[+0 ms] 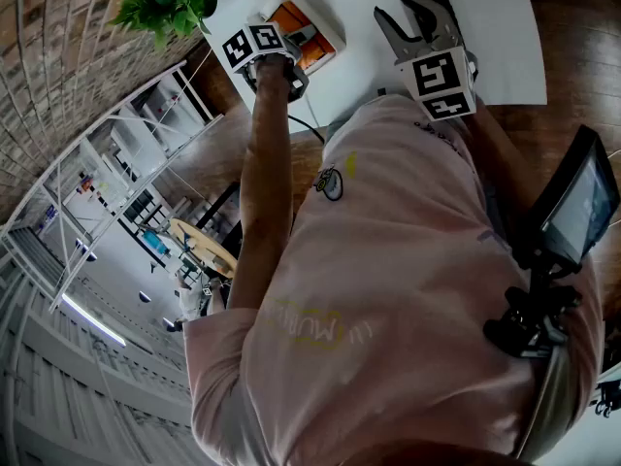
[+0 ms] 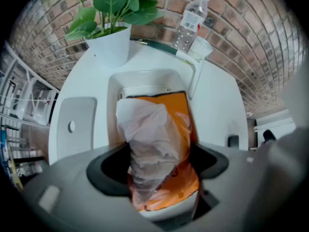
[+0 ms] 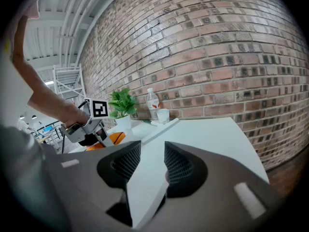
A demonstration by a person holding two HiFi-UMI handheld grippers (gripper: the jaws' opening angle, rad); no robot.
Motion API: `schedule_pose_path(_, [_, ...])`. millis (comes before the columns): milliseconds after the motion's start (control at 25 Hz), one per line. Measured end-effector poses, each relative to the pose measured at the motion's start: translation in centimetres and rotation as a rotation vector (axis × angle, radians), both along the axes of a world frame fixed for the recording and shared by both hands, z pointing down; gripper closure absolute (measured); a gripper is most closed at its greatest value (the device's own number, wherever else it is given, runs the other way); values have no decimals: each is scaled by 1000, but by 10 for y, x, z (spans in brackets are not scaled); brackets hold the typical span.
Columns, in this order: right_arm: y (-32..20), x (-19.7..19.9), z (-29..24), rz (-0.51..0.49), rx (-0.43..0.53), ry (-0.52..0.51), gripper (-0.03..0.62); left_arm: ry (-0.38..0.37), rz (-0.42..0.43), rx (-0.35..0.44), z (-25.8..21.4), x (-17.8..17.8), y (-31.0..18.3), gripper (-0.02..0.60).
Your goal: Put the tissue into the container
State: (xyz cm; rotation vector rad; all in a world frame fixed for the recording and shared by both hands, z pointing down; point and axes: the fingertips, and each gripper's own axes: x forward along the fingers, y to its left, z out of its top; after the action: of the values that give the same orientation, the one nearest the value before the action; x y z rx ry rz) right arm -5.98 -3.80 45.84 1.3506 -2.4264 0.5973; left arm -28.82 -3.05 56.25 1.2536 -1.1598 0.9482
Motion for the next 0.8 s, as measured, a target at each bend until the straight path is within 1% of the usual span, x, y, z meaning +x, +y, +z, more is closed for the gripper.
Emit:
schedule_pose_path(120, [5,-1,-6,1,0,3,442,23,6,30,-4,0,1,220])
schedule_pose_path(240, [10,-2,-8,-11,-7,-1,442,45,12,67,-16,-2,2,301])
schedule_pose_path(360, [11,0,-8,-25,-5,15,442,54,47,85,-23,1,4,316])
schedule_pose_path(480, [11,-1,-11,-41,6,34,442,84,55,124,-40,3,6,316])
schedule_pose_path(520, [11,-1,-12,-43,10,37,442,108,54,141,-50,3,7,316])
schedule_pose_path(560, [10,-1,-13,-42,9,39,442,147,46,154,-63,2,9,316])
schedule_pose_path(640, [12,-3,-13,-26,-13,29,442,271,-3,157,-96,0,19,314])
schedule_pose_path(720, [15,-8,-14,-5,-42,-9,442,394,-60,154,-136,-6,31,314])
schedule_pose_path(760, [16,-12,-14,-2,-47,-24,442,432,-87,162,-158,-10,37,314])
schedule_pose_path(800, [16,-15,-15,-5,-47,-31,442,449,-118,177,-180,-15,42,314])
